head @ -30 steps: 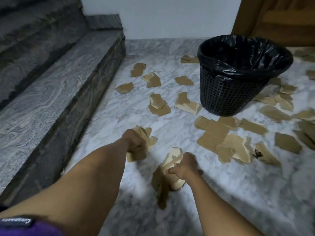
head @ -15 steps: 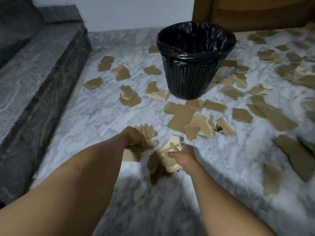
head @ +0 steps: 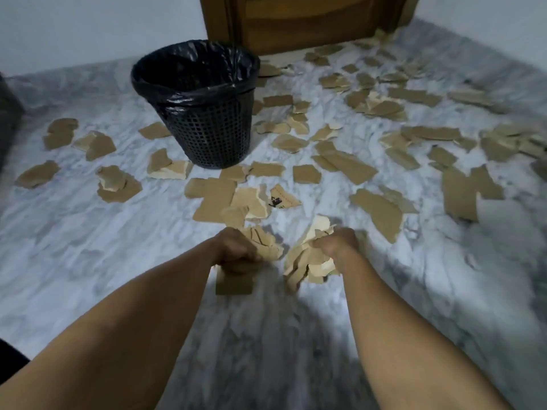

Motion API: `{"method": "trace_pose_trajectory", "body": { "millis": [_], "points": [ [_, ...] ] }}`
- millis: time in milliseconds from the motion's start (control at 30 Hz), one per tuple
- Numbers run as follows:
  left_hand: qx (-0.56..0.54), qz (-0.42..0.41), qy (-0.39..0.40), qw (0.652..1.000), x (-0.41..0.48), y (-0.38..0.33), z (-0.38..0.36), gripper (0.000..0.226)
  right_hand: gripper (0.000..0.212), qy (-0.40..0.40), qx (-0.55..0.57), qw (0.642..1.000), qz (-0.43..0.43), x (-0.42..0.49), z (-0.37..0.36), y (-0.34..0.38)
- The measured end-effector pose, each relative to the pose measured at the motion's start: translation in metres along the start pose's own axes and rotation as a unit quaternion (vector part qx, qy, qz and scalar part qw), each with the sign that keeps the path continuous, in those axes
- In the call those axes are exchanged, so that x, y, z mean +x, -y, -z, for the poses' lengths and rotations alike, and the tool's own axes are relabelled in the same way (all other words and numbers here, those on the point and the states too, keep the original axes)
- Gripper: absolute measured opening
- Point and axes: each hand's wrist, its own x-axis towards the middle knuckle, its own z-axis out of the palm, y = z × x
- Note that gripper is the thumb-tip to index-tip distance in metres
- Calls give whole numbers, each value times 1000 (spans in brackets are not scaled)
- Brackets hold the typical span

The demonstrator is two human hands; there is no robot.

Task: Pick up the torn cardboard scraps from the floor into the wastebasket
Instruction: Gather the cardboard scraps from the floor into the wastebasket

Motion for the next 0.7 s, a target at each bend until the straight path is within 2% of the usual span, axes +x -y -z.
{"method": "trace_pose_trajectory", "body": {
  "millis": [67, 100, 200, 300, 367, 433, 600, 700],
  "points": [
    [38, -22, 16, 999, 5, -12, -20, 29, 64, -81, -82, 993, -21, 1, 13, -14],
    [64, -30, 23, 997, 8, -16, -30, 28, 63, -99, -87, 991, -28, 1, 16, -20],
    [86, -14, 28, 996, 13, -19, -49, 29, 64, -84, -77, 992, -47, 6, 18, -41],
    [172, -10, -49, 984, 20, -18, -50, 54, 61, -72, -71, 993, -53, 9, 9, -50],
    [179, 20, -113, 977, 22, -19, -40, 73, 61, -62, -69, 995, -48, 7, -1, -45],
    [201, 11, -136, 970, 27, -18, -23, 75, 64, -39, -101, 993, -47, 5, -13, -38],
    [270, -4, -83, 959, 51, -7, 15, 99, 74, -21, -138, 989, -51, 0, -41, -30],
    [260, 12, -44, 965, 56, -8, 20, 133, 79, -26, -139, 989, -39, 4, -46, -27]
  ]
}}
